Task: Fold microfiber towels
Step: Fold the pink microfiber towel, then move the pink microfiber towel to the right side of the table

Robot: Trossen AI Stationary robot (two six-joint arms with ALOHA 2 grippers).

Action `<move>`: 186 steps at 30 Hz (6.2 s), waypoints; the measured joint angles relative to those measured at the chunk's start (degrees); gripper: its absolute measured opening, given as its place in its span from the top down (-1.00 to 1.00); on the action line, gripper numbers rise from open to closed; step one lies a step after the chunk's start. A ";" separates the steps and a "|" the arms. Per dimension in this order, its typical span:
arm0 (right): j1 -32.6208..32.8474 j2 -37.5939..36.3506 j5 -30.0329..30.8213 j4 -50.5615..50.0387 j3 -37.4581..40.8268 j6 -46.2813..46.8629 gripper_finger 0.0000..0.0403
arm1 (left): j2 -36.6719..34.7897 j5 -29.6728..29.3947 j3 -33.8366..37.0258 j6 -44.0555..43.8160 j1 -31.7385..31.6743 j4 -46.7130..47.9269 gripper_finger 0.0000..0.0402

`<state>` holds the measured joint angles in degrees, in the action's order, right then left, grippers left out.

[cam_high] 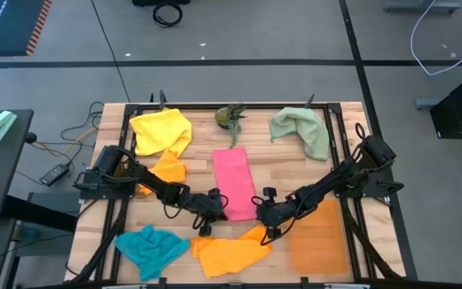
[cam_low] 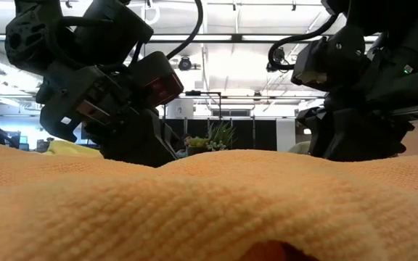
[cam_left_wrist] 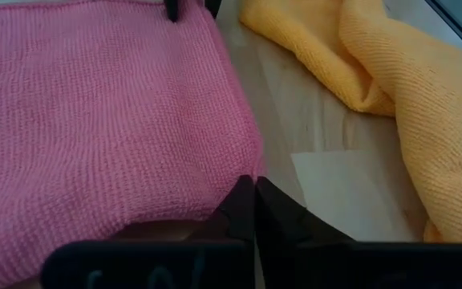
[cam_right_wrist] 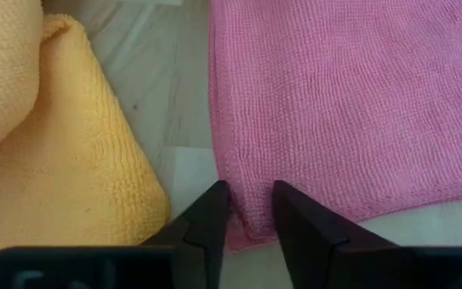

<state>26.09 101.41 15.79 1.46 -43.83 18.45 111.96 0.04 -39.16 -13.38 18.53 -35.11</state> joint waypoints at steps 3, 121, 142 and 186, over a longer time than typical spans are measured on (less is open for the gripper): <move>0.00 0.00 0.95 -0.31 0.02 1.35 0.73 | 0.02 -0.06 0.03 0.60 0.40 -0.15 0.95; -1.85 -7.49 3.66 -23.66 -14.69 29.52 0.99 | -15.26 -14.20 0.28 6.43 -8.86 20.39 0.97; -19.96 8.76 -4.93 2.25 -14.78 16.88 0.99 | -20.59 -15.92 0.27 29.07 -12.93 31.31 0.77; -29.01 -29.87 -4.99 -46.45 4.51 20.59 1.00 | -40.09 1.83 0.22 39.42 -31.32 42.49 0.92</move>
<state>-2.93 71.54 10.80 -44.99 -39.32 39.03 71.88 1.87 -38.94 26.03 -12.80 7.38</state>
